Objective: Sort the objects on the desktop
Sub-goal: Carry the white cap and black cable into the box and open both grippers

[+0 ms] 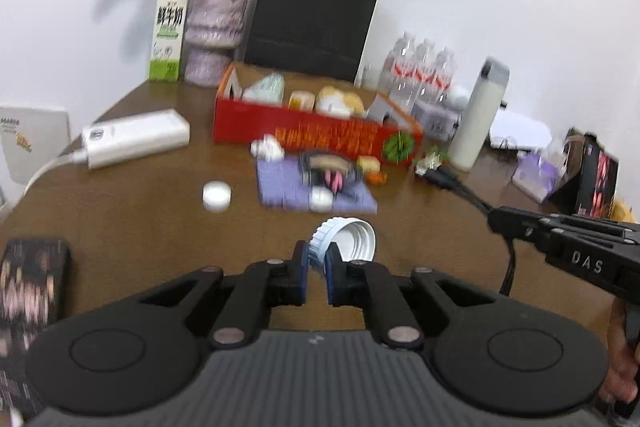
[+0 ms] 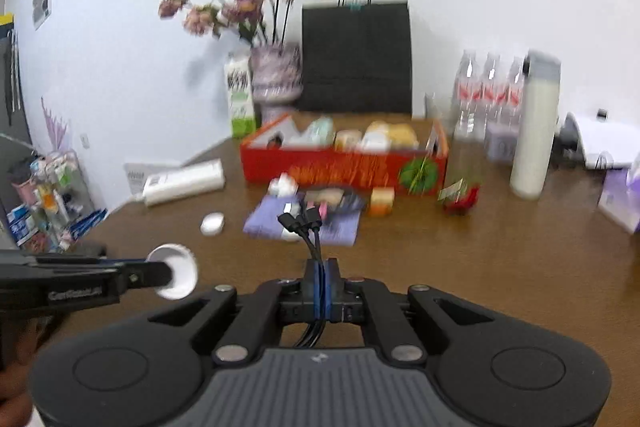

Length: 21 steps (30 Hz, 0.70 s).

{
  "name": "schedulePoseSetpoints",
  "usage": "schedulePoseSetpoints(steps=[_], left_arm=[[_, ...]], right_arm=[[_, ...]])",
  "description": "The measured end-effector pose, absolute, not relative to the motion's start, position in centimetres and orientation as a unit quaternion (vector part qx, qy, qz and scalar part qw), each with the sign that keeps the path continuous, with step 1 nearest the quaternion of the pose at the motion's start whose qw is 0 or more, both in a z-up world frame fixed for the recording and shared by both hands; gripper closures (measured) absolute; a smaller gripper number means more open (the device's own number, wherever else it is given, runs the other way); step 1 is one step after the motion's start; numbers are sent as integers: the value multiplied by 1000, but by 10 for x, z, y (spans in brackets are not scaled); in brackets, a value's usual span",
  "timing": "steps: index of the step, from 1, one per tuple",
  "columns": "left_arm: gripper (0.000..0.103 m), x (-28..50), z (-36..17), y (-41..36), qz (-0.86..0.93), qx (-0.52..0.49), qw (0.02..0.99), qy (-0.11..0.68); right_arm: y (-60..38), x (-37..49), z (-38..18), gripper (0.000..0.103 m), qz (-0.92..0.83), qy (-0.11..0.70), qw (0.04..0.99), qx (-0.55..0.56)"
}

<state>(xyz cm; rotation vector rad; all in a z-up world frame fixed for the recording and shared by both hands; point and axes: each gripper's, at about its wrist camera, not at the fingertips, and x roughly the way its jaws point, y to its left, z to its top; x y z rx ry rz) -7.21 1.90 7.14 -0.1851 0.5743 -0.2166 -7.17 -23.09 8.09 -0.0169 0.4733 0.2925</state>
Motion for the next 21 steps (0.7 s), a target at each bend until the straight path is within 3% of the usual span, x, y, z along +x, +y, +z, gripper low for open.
schedulePoseSetpoints(steps=[6,11,15,21], left_arm=[[94,4,133,34,-125,-64,959,244],[94,99,155,41,-124,-70,952,270],[94,180,144,40,-104,-48,945,307],[94,259,94,45,-97,-58,911,396]], right_arm=[[-233,-5,148,102,141,156,977,-28],[-214,99,190,102,128,132,982,-49],[-187,194,180,102,128,166,975,-73],[-154,295,114,102,137,247,953,-106]])
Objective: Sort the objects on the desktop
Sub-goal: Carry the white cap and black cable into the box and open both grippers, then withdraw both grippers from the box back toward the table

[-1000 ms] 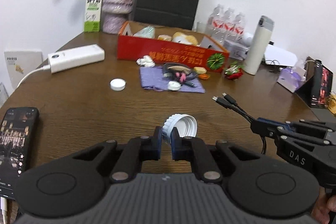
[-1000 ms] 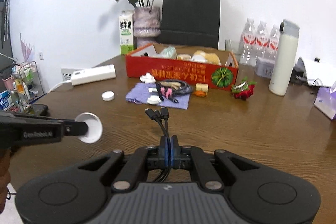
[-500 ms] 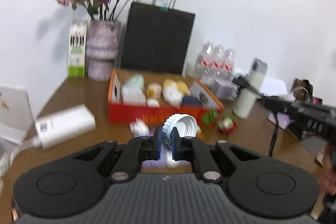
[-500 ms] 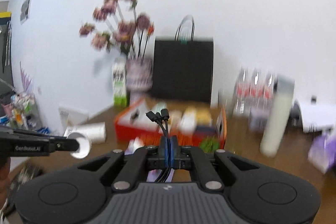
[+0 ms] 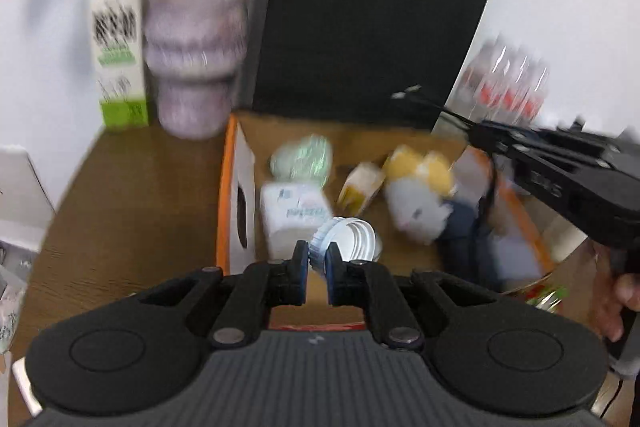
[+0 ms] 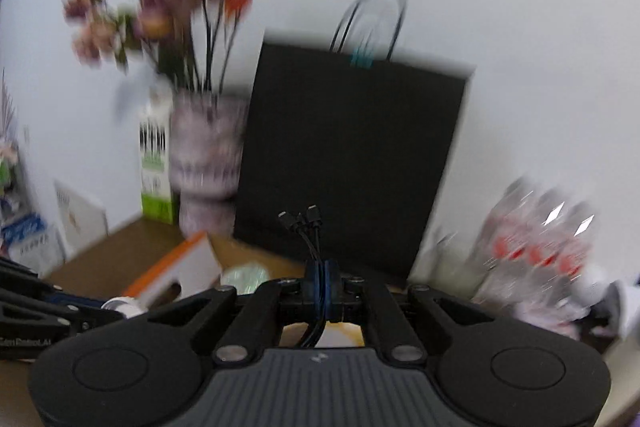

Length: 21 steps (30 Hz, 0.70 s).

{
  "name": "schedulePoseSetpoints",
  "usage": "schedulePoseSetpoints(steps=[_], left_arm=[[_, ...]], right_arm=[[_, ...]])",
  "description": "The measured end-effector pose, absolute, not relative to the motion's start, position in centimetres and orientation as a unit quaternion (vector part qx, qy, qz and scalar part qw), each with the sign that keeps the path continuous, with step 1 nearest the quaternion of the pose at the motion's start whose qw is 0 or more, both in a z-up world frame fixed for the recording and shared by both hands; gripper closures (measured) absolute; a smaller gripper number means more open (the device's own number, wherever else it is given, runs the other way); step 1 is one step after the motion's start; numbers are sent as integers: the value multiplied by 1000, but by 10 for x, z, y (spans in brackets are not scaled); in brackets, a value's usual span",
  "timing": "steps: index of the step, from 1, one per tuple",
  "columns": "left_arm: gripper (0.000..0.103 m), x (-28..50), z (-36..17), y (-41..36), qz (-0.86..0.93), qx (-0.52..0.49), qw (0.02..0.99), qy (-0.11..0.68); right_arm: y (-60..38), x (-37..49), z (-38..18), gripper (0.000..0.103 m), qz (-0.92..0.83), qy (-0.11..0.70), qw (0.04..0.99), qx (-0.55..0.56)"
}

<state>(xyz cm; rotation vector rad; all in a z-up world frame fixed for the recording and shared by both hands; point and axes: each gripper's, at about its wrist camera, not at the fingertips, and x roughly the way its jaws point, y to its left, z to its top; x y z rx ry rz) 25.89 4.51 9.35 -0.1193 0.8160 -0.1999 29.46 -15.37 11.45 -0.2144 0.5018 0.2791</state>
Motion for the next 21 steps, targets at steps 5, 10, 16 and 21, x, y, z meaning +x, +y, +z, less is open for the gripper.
schedulePoseSetpoints(steps=[5,10,16,21], left_arm=[[93,292,57,36,-96,-27,892,440],[90,296,49,35,-102,-20,890,445],[73,283,84,50,-85,-43,900,425],[36,239,118,63,-65,-47,915,396]], right_arm=[[-133,349,58,101,170,332,922,-109],[-133,363,31,86,167,393,900,-88],[-155,333,76,61,151,351,922,-61],[-177,288,111,47,142,327,933,-44]])
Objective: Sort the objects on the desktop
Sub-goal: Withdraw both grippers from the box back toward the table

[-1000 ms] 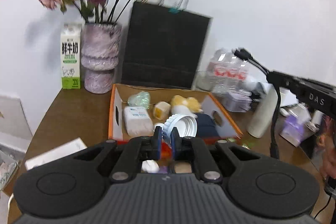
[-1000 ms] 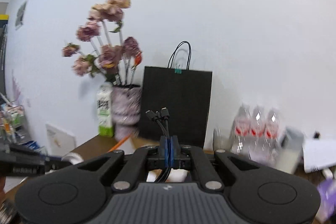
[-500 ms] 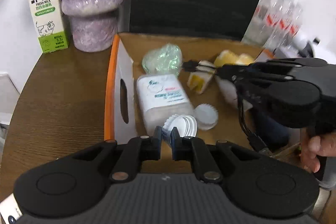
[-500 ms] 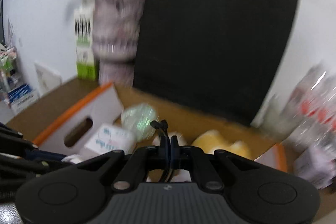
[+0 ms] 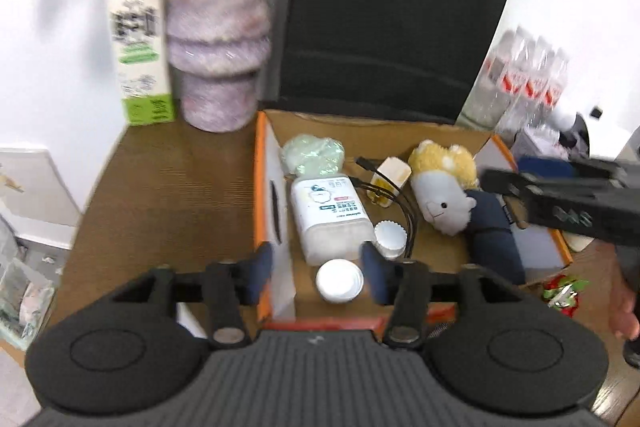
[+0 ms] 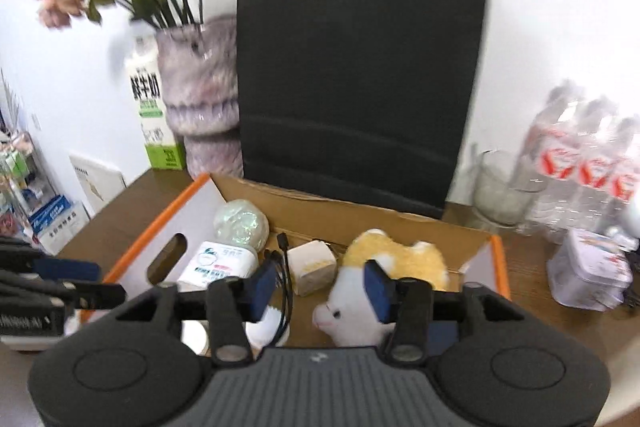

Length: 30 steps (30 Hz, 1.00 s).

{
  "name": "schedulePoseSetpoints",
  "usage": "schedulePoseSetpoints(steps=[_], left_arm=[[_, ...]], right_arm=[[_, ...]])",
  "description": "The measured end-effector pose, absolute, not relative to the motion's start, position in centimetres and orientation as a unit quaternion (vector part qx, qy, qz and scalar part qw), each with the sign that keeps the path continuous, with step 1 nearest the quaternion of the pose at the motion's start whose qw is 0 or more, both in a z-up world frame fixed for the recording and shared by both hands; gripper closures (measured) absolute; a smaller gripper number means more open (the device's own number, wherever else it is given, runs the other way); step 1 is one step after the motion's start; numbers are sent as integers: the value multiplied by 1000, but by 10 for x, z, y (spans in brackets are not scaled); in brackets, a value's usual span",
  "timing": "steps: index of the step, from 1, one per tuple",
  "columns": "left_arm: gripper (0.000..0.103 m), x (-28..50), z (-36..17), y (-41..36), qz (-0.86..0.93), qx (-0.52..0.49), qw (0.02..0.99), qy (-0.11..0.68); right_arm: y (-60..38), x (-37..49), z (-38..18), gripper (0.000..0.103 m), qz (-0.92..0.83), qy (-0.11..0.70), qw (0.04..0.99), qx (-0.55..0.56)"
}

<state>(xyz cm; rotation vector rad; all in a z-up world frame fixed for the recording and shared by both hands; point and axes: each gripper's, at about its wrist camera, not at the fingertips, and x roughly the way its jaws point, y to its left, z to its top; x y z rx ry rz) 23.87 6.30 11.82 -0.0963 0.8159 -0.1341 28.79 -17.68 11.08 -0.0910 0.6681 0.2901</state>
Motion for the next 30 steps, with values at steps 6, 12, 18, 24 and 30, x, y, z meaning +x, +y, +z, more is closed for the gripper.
schedulePoseSetpoints(steps=[6,12,18,24,30], left_arm=[[21,137,99,42,-12,-28,937,348],[6,24,49,14,-19,-34,946,322],[3,-47,17,-7,-12,70,955,289],[1,-69,8,1,-20,33,960,279],[1,-69,2,14,-18,-7,954,299]], right_arm=[[-199,185,86,42,158,312,937,-26],[-218,70,35,38,123,309,943,-13],[-226,-23,2,38,121,318,940,21],[-232,-70,-3,23,120,278,951,57],[-242,-77,-6,23,117,262,953,101]])
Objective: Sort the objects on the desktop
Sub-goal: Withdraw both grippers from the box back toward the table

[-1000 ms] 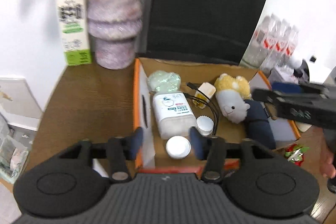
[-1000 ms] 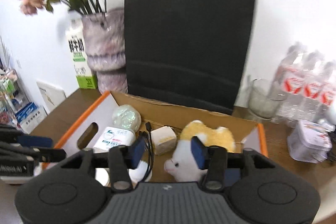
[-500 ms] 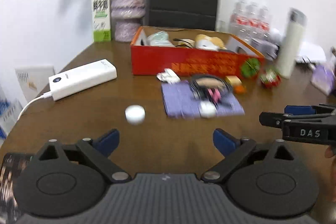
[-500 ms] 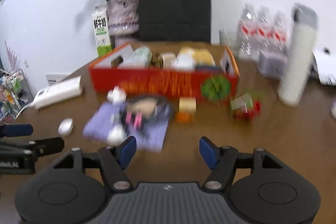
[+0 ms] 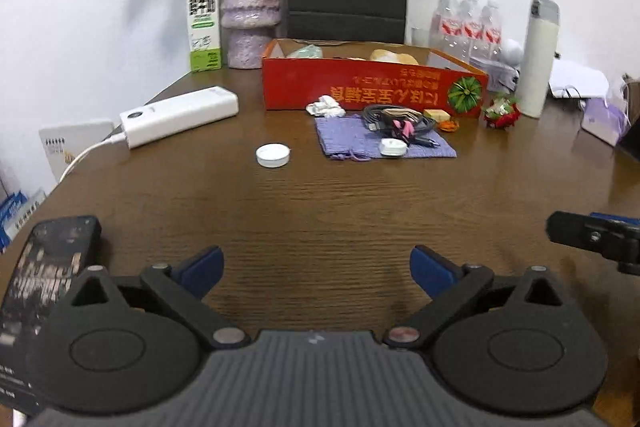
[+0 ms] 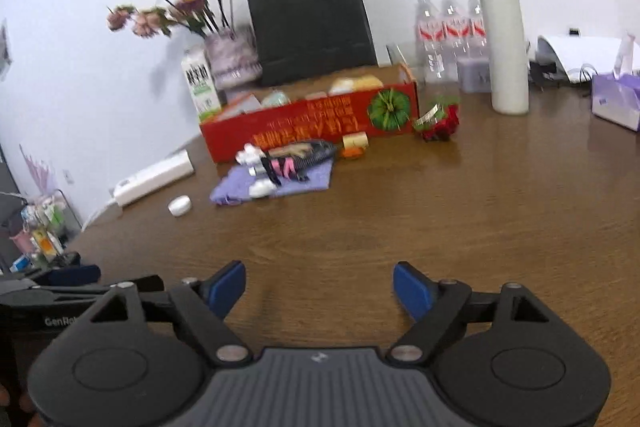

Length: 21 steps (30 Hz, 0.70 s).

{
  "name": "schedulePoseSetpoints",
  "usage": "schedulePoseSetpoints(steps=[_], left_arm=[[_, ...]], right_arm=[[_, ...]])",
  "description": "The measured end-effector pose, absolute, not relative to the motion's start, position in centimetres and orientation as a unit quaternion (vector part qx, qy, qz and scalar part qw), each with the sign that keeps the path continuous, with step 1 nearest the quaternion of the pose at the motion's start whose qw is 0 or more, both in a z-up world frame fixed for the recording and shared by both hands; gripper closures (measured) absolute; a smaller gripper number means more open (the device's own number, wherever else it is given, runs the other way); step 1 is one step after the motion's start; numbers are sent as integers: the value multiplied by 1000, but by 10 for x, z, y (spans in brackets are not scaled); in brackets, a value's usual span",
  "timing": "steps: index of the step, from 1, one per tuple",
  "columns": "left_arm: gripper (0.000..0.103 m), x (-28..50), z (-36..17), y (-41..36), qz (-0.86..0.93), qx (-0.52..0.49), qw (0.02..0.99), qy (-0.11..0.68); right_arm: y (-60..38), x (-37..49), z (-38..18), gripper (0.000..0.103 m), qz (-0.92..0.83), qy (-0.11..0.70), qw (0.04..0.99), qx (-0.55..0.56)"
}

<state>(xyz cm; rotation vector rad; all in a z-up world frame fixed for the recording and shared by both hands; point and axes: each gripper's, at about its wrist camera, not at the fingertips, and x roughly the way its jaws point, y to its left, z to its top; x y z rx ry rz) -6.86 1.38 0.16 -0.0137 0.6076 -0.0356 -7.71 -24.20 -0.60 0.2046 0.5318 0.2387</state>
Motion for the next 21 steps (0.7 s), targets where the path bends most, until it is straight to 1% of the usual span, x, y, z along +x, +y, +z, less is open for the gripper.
schedulePoseSetpoints(steps=[3,9,11,13,16,17,19,20,21], left_arm=[[1,-68,0,14,-14,-13,952,307],[1,-66,0,3,-22,18,952,305],[1,-58,3,8,-25,13,953,302],[3,-42,10,16,-18,10,954,298],[3,-14,23,24,-3,24,957,290],[4,-3,24,26,3,29,956,292],[12,19,23,33,12,30,950,312],[18,28,22,37,12,24,947,319],[27,37,19,42,13,14,944,331]], right_arm=[[-241,-77,-6,23,109,261,955,95],[-235,-74,-7,23,111,268,954,78],[-235,-67,-4,23,136,282,946,81],[-235,-58,5,23,178,275,941,91],[-227,-28,22,17,197,258,942,82],[-222,-14,24,17,195,261,943,71],[-208,22,26,17,175,281,942,53],[-204,38,25,17,170,292,940,52],[-199,54,24,17,168,300,937,55]])
